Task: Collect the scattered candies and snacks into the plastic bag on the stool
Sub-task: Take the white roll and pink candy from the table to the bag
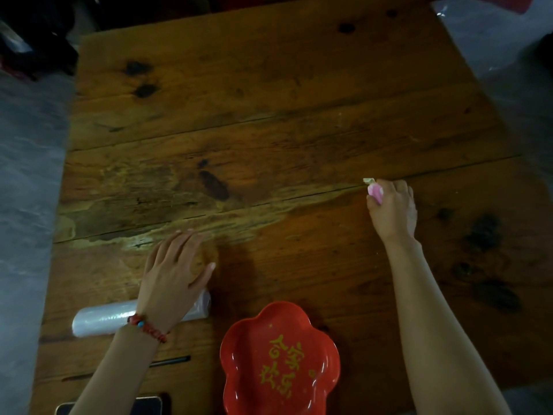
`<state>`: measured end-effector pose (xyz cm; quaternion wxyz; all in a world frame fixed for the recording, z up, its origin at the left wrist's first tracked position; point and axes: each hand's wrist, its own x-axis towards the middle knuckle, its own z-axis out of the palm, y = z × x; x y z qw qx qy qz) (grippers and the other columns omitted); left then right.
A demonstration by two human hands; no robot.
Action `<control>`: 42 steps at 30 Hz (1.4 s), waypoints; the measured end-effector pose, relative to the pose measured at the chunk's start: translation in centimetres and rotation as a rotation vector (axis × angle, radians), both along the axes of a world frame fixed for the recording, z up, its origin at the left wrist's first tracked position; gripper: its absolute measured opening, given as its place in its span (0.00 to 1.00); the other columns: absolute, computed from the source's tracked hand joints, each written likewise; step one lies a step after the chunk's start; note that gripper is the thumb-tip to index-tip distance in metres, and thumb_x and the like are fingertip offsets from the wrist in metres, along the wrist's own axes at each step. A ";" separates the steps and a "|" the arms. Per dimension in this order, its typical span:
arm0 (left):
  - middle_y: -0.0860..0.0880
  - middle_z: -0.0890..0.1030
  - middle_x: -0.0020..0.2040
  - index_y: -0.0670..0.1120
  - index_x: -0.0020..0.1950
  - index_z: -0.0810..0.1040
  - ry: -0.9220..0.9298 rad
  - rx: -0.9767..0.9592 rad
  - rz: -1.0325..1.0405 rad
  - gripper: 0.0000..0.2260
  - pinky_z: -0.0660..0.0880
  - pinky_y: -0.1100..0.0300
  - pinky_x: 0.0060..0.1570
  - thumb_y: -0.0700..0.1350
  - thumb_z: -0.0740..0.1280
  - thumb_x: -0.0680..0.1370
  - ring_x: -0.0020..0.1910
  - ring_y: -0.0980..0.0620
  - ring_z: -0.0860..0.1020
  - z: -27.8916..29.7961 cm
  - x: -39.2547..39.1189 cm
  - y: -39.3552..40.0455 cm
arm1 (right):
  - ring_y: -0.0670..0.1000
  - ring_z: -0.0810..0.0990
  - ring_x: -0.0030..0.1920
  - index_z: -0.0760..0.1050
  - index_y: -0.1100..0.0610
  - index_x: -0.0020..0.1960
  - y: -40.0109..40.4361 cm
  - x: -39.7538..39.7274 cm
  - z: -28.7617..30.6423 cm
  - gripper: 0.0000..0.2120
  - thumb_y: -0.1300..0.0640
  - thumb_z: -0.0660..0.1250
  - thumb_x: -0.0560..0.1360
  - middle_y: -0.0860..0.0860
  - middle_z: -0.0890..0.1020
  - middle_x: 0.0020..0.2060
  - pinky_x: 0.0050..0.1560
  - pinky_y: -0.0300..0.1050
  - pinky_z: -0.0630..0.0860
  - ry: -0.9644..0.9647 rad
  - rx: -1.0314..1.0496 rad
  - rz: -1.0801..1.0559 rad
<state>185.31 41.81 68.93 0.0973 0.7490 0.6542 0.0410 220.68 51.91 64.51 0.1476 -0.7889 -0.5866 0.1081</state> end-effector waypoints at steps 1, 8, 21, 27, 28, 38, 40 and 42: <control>0.39 0.76 0.59 0.39 0.59 0.74 -0.001 0.003 0.002 0.25 0.69 0.42 0.57 0.56 0.56 0.73 0.60 0.39 0.72 0.1 -0.1 -0.1 | 0.56 0.71 0.57 0.70 0.59 0.62 -0.2 -0.4 0.1 0.18 0.59 0.66 0.74 0.59 0.73 0.57 0.49 0.45 0.69 0.014 0.003 0.008; 0.39 0.75 0.58 0.39 0.60 0.74 -0.017 0.018 0.044 0.32 0.69 0.42 0.55 0.64 0.46 0.77 0.58 0.39 0.72 0.4 -1.8 -1.3 | 0.54 0.72 0.57 0.70 0.58 0.63 -2.5 -5.1 2.2 0.18 0.57 0.66 0.74 0.58 0.73 0.57 0.48 0.40 0.68 0.100 0.037 0.092; 0.39 0.75 0.61 0.40 0.63 0.72 -0.066 0.057 0.226 0.26 0.69 0.42 0.55 0.56 0.54 0.73 0.60 0.39 0.71 1.6 -11.1 -7.6 | 0.54 0.73 0.53 0.73 0.60 0.60 -8.2 -18.8 5.9 0.16 0.58 0.68 0.73 0.57 0.75 0.52 0.44 0.40 0.66 0.172 0.131 0.337; 0.37 0.76 0.59 0.38 0.61 0.74 -0.099 0.065 0.280 0.26 0.70 0.42 0.54 0.56 0.55 0.73 0.57 0.37 0.74 1.6 -16.4 -10.7 | 0.54 0.74 0.51 0.73 0.61 0.60 -11.7 -25.3 6.8 0.17 0.60 0.69 0.72 0.57 0.76 0.50 0.42 0.40 0.66 0.169 0.173 0.382; 0.37 0.76 0.59 0.38 0.60 0.75 -0.104 0.066 0.277 0.26 0.70 0.42 0.54 0.56 0.55 0.73 0.57 0.37 0.74 1.6 -17.4 -11.2 | 0.54 0.74 0.50 0.73 0.61 0.60 -12.3 -26.3 6.8 0.17 0.61 0.69 0.72 0.58 0.76 0.49 0.42 0.40 0.66 0.162 0.181 0.382; 0.38 0.77 0.58 0.39 0.60 0.75 -0.130 0.052 0.104 0.25 0.69 0.43 0.56 0.56 0.56 0.74 0.57 0.39 0.75 1.6 -25.3 -13.5 | 0.55 0.74 0.47 0.74 0.61 0.59 -19.4 -33.7 6.6 0.17 0.62 0.71 0.70 0.58 0.76 0.47 0.42 0.43 0.67 0.162 0.199 0.247; 0.39 0.77 0.58 0.39 0.60 0.74 -0.130 0.037 0.065 0.25 0.69 0.43 0.56 0.57 0.56 0.74 0.58 0.39 0.74 1.6 -26.1 -13.7 | 0.56 0.75 0.48 0.74 0.62 0.59 -20.6 -34.4 6.7 0.18 0.63 0.71 0.70 0.59 0.76 0.47 0.41 0.43 0.68 0.164 0.208 0.213; 0.39 0.76 0.58 0.39 0.61 0.74 -0.128 0.027 0.034 0.25 0.68 0.43 0.57 0.57 0.56 0.74 0.58 0.39 0.74 1.5 -26.5 -13.6 | 0.55 0.75 0.48 0.74 0.62 0.59 -21.7 -34.9 6.7 0.18 0.63 0.71 0.70 0.59 0.76 0.48 0.41 0.42 0.68 0.161 0.212 0.183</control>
